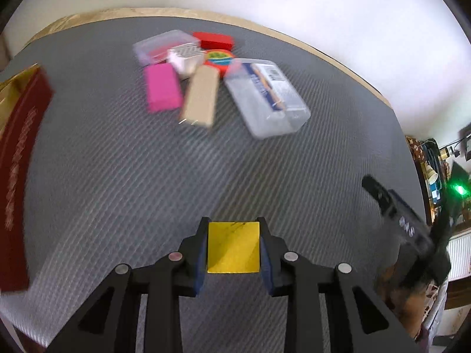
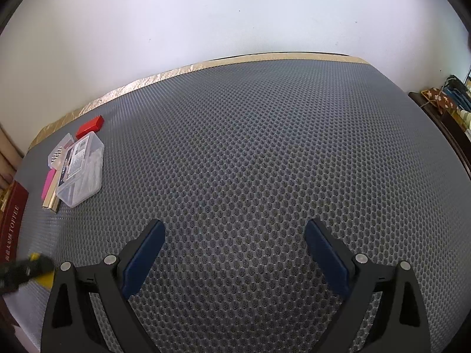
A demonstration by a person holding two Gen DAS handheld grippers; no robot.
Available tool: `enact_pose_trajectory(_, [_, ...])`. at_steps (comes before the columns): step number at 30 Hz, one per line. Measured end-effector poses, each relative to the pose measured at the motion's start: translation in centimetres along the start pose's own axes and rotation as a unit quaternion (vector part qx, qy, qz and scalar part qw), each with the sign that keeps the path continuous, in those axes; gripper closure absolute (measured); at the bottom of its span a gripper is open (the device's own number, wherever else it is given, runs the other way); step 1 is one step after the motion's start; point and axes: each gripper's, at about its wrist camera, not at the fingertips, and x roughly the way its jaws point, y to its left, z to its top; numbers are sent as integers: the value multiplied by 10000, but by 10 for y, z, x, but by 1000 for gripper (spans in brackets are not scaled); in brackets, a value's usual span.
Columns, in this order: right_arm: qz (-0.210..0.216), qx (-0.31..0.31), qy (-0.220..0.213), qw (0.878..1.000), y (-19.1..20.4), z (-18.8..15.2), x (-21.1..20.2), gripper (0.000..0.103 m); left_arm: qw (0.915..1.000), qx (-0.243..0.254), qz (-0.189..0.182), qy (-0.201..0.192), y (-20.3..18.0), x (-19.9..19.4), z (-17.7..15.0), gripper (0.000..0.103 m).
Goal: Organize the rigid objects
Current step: 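Drop yellow block into tin with left gripper while right gripper grasps clear box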
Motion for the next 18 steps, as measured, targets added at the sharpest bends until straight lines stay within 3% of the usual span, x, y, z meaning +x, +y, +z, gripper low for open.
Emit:
enact_pose_trajectory(4, [246,-386,10,9990,24,2,-5,14,9998,-96,49,-184,15,-29,-25,73])
enact_pose_trajectory(10, [801,-1174,1,9899,103,25,-3,15,9982,-418,3,-428,50,-64,-33,73])
enact_pose_trajectory(18, [715,-1543,151,9853,155,46,28,15,9929,-775,-57,-901,84,-117,-40,73])
